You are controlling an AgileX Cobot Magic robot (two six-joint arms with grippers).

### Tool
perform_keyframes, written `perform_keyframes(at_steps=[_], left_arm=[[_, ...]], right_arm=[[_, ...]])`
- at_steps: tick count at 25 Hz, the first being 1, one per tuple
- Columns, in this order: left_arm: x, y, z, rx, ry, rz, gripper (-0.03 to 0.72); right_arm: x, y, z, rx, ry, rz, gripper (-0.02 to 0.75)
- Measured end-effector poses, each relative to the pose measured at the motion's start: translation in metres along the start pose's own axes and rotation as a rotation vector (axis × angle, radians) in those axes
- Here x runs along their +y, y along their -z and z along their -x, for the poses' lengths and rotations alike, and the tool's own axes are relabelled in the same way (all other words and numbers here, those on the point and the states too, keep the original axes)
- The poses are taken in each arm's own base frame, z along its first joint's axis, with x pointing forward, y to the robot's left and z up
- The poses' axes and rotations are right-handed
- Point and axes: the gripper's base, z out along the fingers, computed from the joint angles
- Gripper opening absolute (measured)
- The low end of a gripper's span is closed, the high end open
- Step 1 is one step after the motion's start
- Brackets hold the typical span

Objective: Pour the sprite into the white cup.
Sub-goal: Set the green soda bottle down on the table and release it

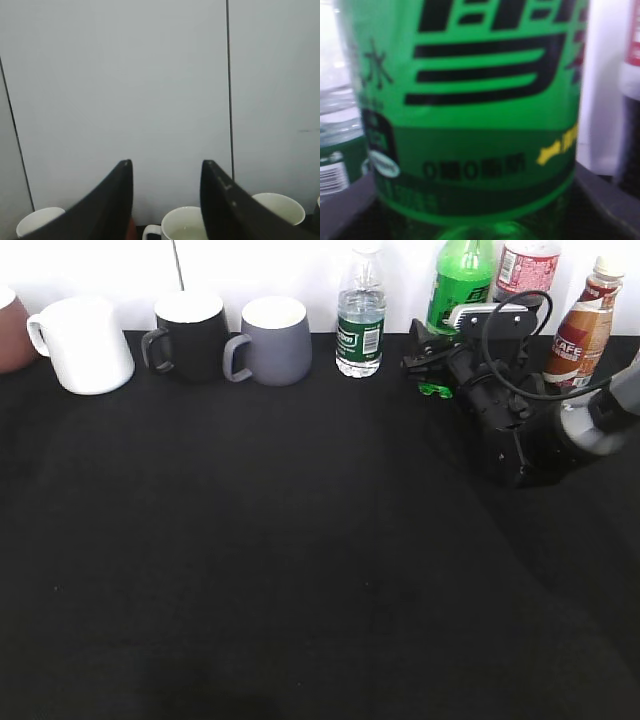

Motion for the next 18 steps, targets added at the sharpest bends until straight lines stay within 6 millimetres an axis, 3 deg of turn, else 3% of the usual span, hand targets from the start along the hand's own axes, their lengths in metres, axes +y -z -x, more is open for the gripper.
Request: perform_keyframes(at_steps=[13, 18], left_arm=[[0.0, 0.0, 0.0, 0.001, 0.0, 0.0, 0.343], [0.0, 0.0, 0.0, 0.001, 0.0, 0.0, 0.343]], right_arm=[[0.011, 0.013, 0.016, -0.004, 0.167, 0.123, 0.557], [0.003, 0.013, 0.017, 0.0, 0.137, 0.041, 0.557]])
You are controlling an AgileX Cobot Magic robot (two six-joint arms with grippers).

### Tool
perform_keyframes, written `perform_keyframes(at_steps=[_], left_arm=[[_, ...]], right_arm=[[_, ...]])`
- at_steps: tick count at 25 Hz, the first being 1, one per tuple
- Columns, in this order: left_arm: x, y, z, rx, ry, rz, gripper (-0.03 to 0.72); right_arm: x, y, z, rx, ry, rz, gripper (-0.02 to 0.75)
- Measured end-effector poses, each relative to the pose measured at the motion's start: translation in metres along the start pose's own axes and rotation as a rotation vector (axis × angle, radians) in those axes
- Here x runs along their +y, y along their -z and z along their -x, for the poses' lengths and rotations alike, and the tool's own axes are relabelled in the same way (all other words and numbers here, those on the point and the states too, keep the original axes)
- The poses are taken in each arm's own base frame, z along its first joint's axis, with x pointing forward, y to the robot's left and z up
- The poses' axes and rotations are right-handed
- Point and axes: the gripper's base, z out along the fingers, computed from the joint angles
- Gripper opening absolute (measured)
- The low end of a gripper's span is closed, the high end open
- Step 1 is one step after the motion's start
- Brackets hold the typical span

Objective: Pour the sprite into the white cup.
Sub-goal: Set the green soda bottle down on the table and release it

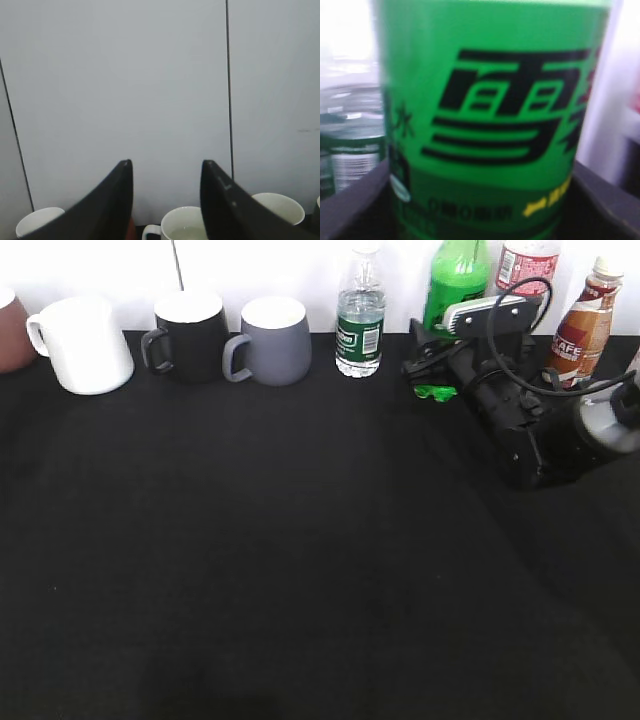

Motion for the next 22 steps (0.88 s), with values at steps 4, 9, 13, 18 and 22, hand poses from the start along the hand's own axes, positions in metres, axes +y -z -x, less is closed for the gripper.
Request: perform_keyframes(at_steps=[4, 9, 13, 18, 22], left_arm=[[0.0, 0.0, 0.0, 0.004, 0.0, 0.0, 0.343], [-0.001, 0.0, -0.001, 0.01, -0.015, -0.013, 0.343], [-0.001, 0.0, -0.001, 0.009, -0.021, -0.014, 0.343], [-0.002, -0.006, -0.01, 0.036, -0.028, -0.019, 0.343], [-0.002, -0.006, -0.011, 0.035, -0.03, -0.019, 0.343]], right_arm=[[-0.003, -0.003, 0.026, -0.05, -0.041, -0.01, 0.557], [-0.003, -0.004, 0.033, -0.064, -0.057, -0.011, 0.557], [-0.004, -0.001, 0.041, -0.03, -0.059, -0.005, 0.557], [-0.004, 0.015, 0.035, 0.011, -0.053, 0.004, 0.557], [-0.004, 0.015, 0.035, 0.013, -0.054, 0.002, 0.557]])
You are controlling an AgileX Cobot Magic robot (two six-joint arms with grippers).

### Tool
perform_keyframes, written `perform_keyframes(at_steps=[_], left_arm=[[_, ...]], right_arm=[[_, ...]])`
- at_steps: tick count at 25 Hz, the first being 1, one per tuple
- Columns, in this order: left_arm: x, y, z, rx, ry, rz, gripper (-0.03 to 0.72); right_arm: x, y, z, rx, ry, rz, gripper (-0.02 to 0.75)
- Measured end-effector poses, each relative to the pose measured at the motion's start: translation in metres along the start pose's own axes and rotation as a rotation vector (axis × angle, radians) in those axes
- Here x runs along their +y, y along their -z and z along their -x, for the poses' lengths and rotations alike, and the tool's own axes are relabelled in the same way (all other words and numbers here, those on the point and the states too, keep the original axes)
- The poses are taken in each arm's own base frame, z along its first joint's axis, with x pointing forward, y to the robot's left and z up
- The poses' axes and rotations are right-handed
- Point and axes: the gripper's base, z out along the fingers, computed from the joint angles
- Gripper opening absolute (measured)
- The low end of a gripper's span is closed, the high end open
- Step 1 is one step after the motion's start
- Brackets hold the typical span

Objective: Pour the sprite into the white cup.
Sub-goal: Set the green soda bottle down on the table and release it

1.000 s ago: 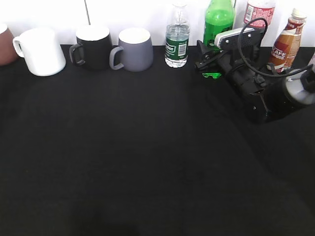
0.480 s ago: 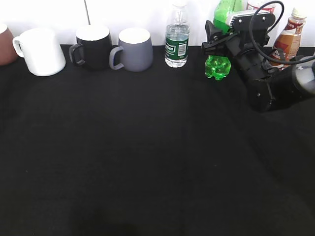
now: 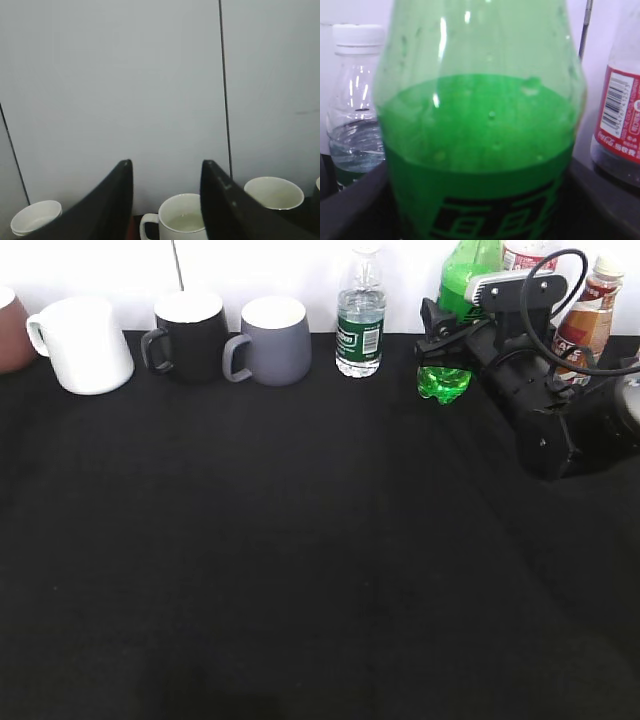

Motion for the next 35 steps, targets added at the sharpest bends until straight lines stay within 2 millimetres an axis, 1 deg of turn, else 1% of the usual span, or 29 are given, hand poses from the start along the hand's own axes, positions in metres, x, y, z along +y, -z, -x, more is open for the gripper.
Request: perform_keyframes(at_steps=[2, 5, 6, 8, 12, 15, 20, 21, 24, 25, 27, 28, 30, 31, 33, 35], left_arm=[[0.0, 0.0, 0.0, 0.0, 0.0, 0.0, 0.343], [0.0, 0.0, 0.0, 0.0, 0.0, 0.0, 0.343], [0.0, 0.0, 0.0, 0.0, 0.0, 0.0, 0.343], [0.0, 0.0, 0.0, 0.0, 0.0, 0.0, 0.343], [0.0, 0.0, 0.0, 0.001, 0.0, 0.0, 0.343], [0.0, 0.0, 0.0, 0.002, -0.001, -0.001, 0.343], [0.0, 0.0, 0.0, 0.005, -0.001, -0.001, 0.343], [0.0, 0.0, -0.001, 0.006, -0.001, -0.001, 0.343], [0.0, 0.0, -0.001, 0.007, -0.001, -0.001, 0.343], [0.0, 0.0, -0.001, 0.007, -0.001, -0.001, 0.343], [0.0, 0.0, -0.001, 0.007, -0.001, -0.001, 0.343], [0.0, 0.0, -0.001, 0.007, -0.001, -0.001, 0.343], [0.0, 0.0, -0.001, 0.007, -0.001, -0.001, 0.343], [0.0, 0.0, -0.001, 0.007, -0.001, -0.001, 0.343], [0.0, 0.0, -0.001, 0.007, -0.001, -0.001, 0.343], [0.0, 0.0, -0.001, 0.007, -0.002, -0.001, 0.343]], right_arm=[[0.0, 0.0, 0.003, 0.019, -0.001, 0.001, 0.557], [-0.001, -0.002, 0.017, 0.068, -0.006, 0.004, 0.557], [-0.001, -0.003, 0.018, 0.072, -0.006, 0.004, 0.557], [-0.001, -0.003, 0.015, 0.103, -0.009, 0.007, 0.557], [-0.001, -0.003, 0.016, 0.101, -0.037, 0.003, 0.526], [0.001, -0.003, 0.016, 0.111, -0.157, 0.017, 0.524], [0.001, -0.004, 0.017, 0.112, -0.214, 0.007, 0.524], [0.001, -0.004, 0.017, 0.112, -0.207, 0.018, 0.523], [0.011, -0.003, 0.017, 0.116, -0.14, 0.124, 0.524], [0.012, -0.003, 0.017, 0.116, -0.132, 0.137, 0.549], [0.012, -0.003, 0.017, 0.12, -0.126, 0.141, 0.626], [0.011, -0.003, 0.017, 0.118, -0.095, 0.134, 0.642], [0.008, -0.005, 0.014, 0.114, 0.006, 0.097, 0.649], [0.007, -0.008, 0.008, 0.12, 0.034, 0.09, 0.649], [0.008, -0.013, -0.004, 0.134, 0.049, 0.088, 0.65], [0.008, -0.014, -0.005, 0.133, 0.051, 0.089, 0.649]])
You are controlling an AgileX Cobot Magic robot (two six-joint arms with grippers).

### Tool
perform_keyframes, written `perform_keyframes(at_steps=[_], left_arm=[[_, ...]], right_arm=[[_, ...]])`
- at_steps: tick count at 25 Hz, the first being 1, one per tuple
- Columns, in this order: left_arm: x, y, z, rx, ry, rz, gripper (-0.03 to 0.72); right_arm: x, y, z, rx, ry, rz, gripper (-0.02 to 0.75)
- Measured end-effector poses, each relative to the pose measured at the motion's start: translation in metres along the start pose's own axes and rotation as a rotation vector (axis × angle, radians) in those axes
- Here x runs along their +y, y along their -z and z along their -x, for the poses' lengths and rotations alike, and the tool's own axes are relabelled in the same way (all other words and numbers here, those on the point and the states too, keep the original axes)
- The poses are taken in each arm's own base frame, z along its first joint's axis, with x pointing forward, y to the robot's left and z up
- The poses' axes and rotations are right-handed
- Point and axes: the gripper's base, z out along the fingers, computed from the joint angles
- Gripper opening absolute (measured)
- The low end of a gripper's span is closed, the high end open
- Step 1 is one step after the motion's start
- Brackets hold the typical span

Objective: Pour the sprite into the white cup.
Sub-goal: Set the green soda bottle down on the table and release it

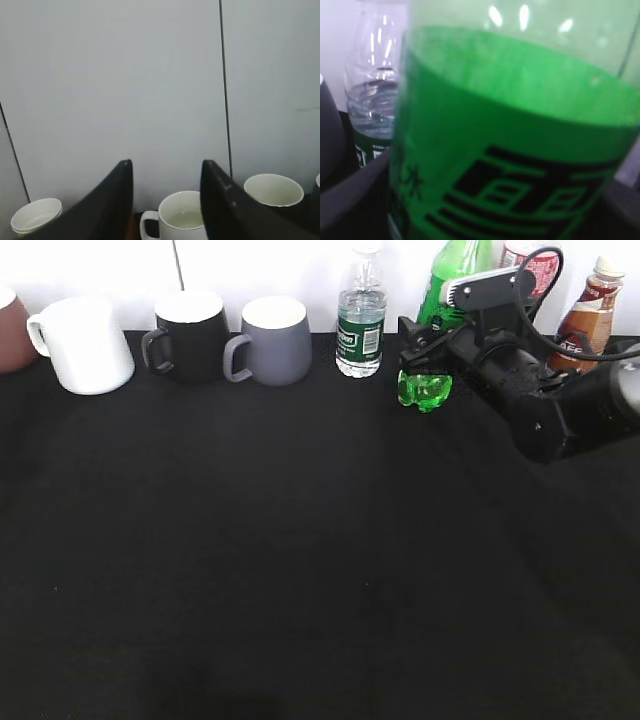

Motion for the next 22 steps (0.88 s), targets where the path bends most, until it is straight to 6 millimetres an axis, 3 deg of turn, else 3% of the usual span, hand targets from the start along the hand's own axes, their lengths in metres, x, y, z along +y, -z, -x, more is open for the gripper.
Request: perform_keyframes(at_steps=[10, 15, 19, 22], left_arm=[[0.0, 0.0, 0.0, 0.001, -0.001, 0.0, 0.343], [0.0, 0.0, 0.0, 0.001, -0.001, 0.0, 0.343], [0.0, -0.001, -0.002, 0.007, -0.002, -0.001, 0.343], [-0.001, -0.002, -0.003, 0.014, -0.01, -0.008, 0.343]], right_arm=[[0.005, 0.001, -0.005, 0.08, 0.021, 0.049, 0.585], [0.002, 0.002, 0.017, 0.039, 0.004, 0.038, 0.585], [0.002, 0.006, 0.019, 0.09, -0.009, 0.038, 0.585], [0.0, 0.013, 0.034, 0.075, -0.061, 0.034, 0.585]])
